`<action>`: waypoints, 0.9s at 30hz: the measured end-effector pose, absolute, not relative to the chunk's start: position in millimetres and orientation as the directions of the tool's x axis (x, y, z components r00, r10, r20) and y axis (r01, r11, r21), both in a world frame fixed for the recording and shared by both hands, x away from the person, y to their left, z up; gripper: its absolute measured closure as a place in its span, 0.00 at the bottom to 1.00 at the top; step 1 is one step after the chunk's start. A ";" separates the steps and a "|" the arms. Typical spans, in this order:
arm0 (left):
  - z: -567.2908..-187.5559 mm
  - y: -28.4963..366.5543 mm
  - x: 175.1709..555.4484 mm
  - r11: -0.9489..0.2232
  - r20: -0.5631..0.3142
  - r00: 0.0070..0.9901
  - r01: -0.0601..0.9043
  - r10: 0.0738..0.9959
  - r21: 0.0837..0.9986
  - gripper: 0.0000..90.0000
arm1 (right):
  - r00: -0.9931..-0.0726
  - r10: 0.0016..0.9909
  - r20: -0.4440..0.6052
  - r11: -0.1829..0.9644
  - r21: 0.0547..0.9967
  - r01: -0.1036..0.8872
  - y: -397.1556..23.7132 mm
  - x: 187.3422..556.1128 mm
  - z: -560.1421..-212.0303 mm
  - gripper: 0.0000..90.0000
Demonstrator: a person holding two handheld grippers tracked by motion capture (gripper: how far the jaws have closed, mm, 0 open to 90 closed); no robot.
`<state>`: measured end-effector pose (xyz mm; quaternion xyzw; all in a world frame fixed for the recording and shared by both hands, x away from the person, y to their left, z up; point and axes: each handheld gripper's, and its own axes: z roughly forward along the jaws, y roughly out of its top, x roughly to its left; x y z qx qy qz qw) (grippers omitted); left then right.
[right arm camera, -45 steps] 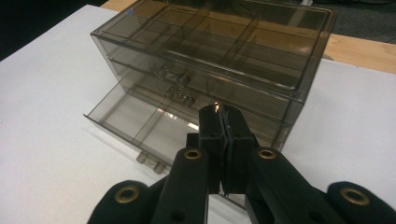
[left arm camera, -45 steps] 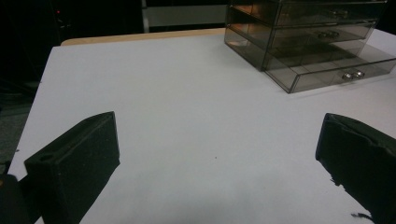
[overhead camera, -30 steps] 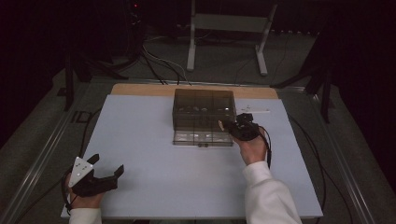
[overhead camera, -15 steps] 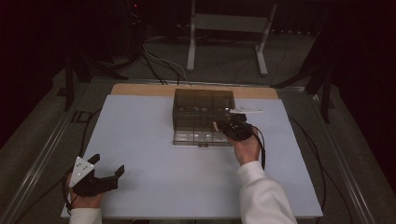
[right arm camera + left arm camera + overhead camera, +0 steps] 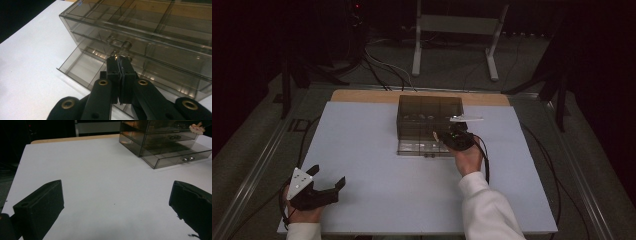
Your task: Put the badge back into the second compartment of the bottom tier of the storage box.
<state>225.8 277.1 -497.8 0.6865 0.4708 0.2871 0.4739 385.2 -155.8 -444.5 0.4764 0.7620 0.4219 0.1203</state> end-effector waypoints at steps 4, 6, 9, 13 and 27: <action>-497.7 277.0 225.8 -0.107 -0.052 0.392 0.373 0.919 0.921 0.00 | -0.522 0.824 0.220 0.196 0.753 0.628 -151.3 386.1 -448.5 0.99; -497.7 277.2 225.8 -0.107 -0.052 0.392 0.373 0.918 0.921 0.00 | -0.521 0.824 0.225 0.196 0.749 0.633 -149.5 386.5 -450.1 0.99; -497.6 277.4 225.9 -0.107 -0.053 0.393 0.374 0.918 0.921 0.00 | -0.522 0.821 0.230 0.197 0.744 0.638 -146.6 387.7 -452.9 0.99; -497.5 277.5 225.8 -0.107 -0.052 0.394 0.372 0.918 0.922 0.00 | -0.525 0.816 0.241 0.197 0.737 0.646 -142.7 388.7 -457.4 0.99; -497.4 277.1 225.8 -0.107 -0.052 0.395 0.371 0.917 0.922 0.00 | -0.528 0.808 0.263 0.206 0.713 0.670 -132.1 391.5 -470.6 0.99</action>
